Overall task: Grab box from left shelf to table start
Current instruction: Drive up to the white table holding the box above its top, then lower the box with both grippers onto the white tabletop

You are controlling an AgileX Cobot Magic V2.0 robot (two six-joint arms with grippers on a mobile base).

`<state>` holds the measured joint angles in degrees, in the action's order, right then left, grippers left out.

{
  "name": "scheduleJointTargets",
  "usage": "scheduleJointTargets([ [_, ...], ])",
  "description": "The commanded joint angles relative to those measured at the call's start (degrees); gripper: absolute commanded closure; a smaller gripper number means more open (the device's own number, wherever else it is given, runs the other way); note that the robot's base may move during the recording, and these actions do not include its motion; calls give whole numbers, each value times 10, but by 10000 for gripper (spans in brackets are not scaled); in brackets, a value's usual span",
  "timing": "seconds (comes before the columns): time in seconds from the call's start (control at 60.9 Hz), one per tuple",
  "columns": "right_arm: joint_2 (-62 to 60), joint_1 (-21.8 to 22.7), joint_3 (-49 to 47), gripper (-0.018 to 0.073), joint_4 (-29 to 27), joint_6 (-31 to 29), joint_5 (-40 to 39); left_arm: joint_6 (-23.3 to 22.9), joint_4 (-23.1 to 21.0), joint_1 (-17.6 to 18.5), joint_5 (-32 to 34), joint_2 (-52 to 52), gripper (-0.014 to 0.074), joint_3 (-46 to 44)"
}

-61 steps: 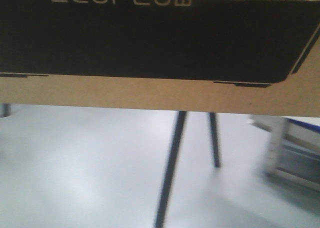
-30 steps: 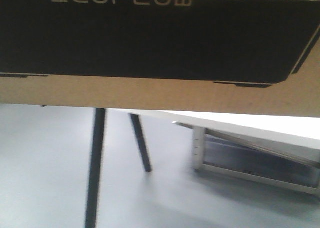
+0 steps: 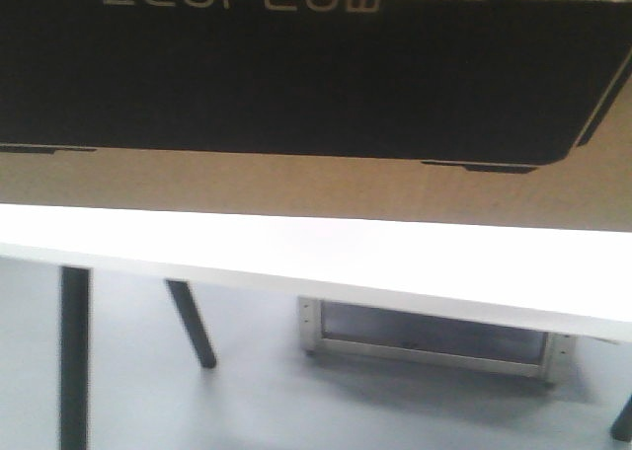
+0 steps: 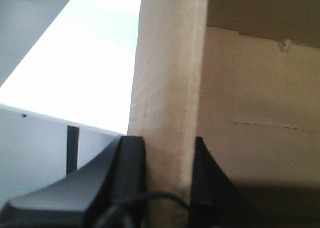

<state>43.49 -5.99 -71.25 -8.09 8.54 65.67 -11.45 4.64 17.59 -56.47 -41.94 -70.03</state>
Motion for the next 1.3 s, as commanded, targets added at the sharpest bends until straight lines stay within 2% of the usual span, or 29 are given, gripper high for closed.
scheduleJointTargets([
  [0.0, 1, 5, -17, 541, 40, -6, -52, -22, -26, 3, 114, 8, 682, -27],
  [0.607, 1, 5, -17, 541, 40, -6, -52, -21, -18, 3, 121, -48, 682, -27],
  [1.001, 1, 5, -17, 541, 40, -6, -52, -21, -14, 3, 105, -47, 682, -27],
  [1.28, 1, 5, -17, 541, 40, -6, -52, -21, -8, 3, 118, -47, 682, -27],
])
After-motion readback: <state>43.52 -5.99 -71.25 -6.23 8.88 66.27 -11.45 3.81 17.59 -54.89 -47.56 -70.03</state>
